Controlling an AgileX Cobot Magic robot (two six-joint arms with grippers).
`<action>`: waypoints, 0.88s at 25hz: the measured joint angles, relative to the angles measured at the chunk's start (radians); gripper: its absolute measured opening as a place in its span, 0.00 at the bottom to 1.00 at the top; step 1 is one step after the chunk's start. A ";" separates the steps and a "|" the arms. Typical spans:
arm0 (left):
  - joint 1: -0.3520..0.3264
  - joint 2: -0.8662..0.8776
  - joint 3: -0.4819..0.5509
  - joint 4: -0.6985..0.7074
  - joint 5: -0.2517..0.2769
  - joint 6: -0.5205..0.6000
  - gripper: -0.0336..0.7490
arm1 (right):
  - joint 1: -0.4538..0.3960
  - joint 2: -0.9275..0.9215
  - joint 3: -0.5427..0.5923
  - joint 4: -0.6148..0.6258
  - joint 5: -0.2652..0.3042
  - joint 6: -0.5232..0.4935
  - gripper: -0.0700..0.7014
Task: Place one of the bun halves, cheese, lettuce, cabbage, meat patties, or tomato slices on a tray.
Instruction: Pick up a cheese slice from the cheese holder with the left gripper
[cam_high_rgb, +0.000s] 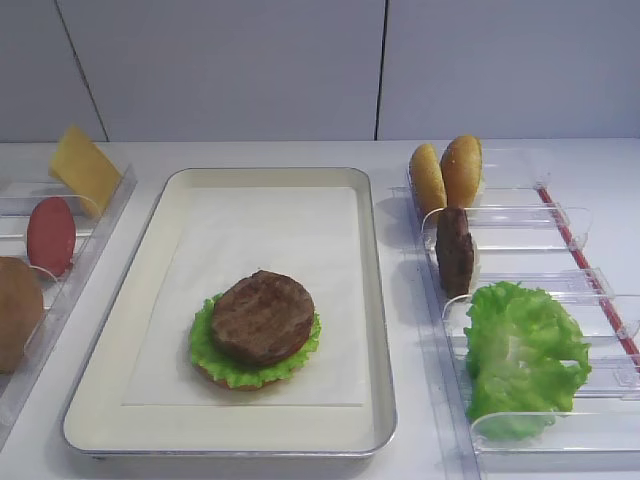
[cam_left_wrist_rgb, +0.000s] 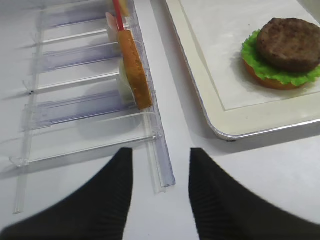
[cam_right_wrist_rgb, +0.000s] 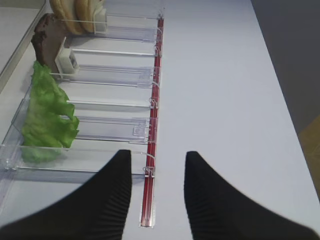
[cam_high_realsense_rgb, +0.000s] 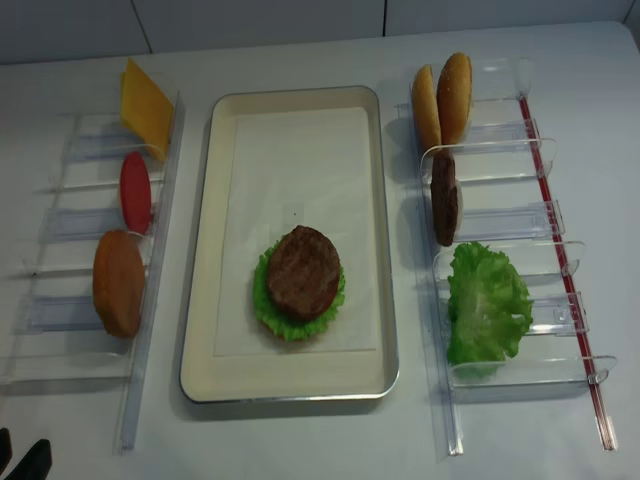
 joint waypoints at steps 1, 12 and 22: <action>0.000 0.000 0.000 0.000 0.000 0.000 0.37 | 0.000 0.000 0.000 0.000 0.000 0.000 0.48; 0.000 0.000 0.000 0.000 0.000 0.000 0.37 | 0.000 0.000 0.000 0.000 0.000 0.000 0.48; 0.000 0.000 0.000 0.000 0.000 -0.002 0.37 | 0.000 0.000 0.000 0.000 0.000 0.000 0.48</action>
